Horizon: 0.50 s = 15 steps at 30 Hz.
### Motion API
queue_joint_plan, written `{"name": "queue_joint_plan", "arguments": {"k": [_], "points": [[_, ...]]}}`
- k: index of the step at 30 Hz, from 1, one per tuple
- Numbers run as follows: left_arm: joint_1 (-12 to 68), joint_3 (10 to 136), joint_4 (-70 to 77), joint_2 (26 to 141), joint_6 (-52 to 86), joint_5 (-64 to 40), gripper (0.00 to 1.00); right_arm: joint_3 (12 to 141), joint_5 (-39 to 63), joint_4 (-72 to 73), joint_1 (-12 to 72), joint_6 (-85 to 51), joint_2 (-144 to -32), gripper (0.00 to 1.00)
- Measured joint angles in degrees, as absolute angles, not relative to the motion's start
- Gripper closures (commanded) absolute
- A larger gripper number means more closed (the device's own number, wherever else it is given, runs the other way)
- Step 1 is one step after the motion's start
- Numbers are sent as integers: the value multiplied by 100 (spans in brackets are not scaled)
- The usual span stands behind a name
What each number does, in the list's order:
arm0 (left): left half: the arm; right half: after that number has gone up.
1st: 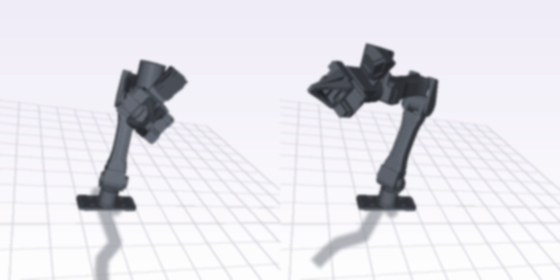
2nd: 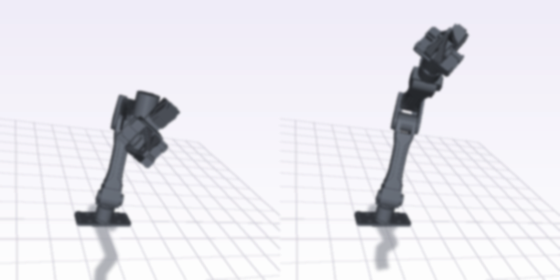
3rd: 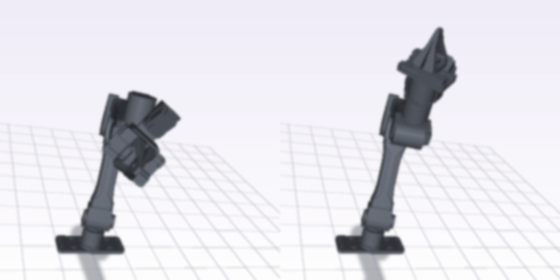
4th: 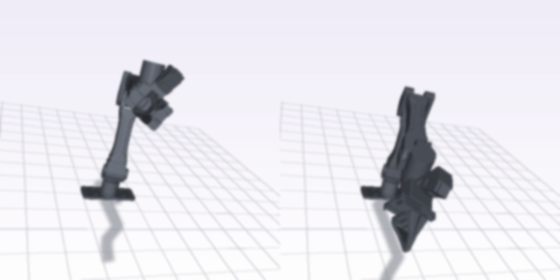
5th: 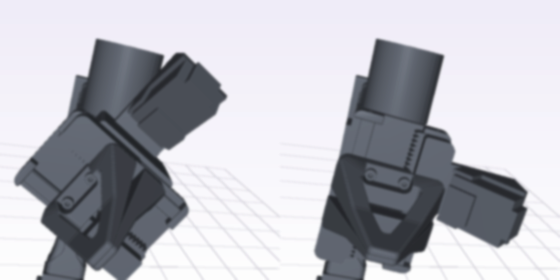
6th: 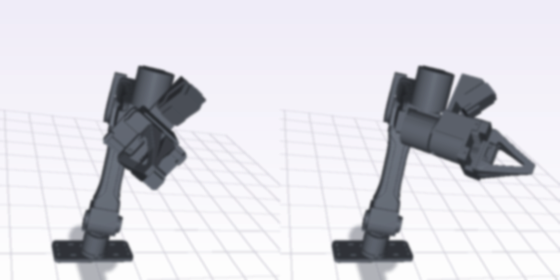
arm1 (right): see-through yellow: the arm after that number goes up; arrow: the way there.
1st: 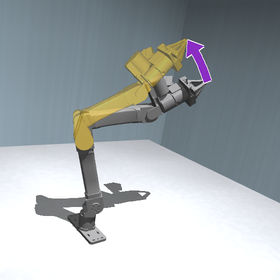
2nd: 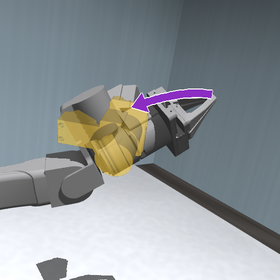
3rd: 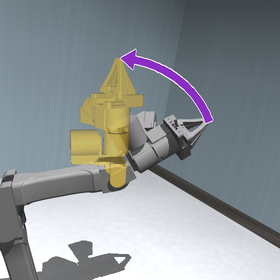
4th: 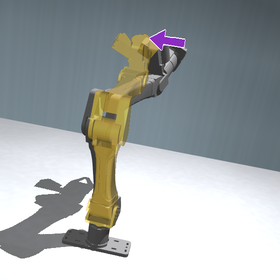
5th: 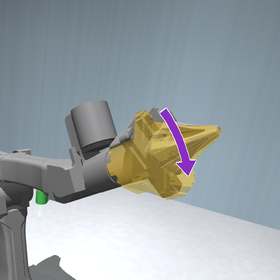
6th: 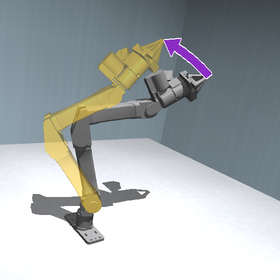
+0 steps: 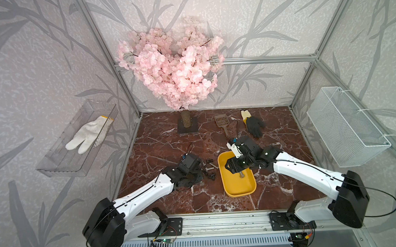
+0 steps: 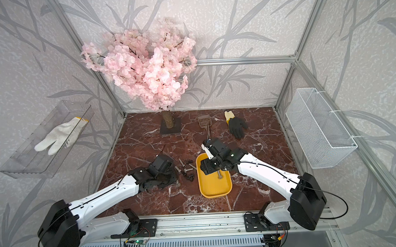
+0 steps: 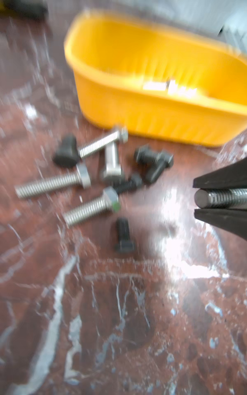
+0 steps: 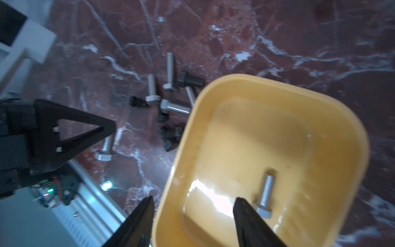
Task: Take the screw protection sleeves out of the storage box
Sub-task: Pick up the bolt at the center of the board.
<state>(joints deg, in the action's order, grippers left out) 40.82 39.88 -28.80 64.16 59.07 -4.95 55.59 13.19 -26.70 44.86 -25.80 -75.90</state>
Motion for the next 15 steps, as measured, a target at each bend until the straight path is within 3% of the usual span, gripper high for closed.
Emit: {"name": "queue_joint_plan", "arguments": {"k": [6,15], "points": [[4084,4128,-2834,6184,5924,-725,93,4744,2899,-1007,4512,-3365,-7631,31],[4099,4178,-2801,6193,6016,-897,92,4617,3717,165,4794,-3813,-8071,31]]}}
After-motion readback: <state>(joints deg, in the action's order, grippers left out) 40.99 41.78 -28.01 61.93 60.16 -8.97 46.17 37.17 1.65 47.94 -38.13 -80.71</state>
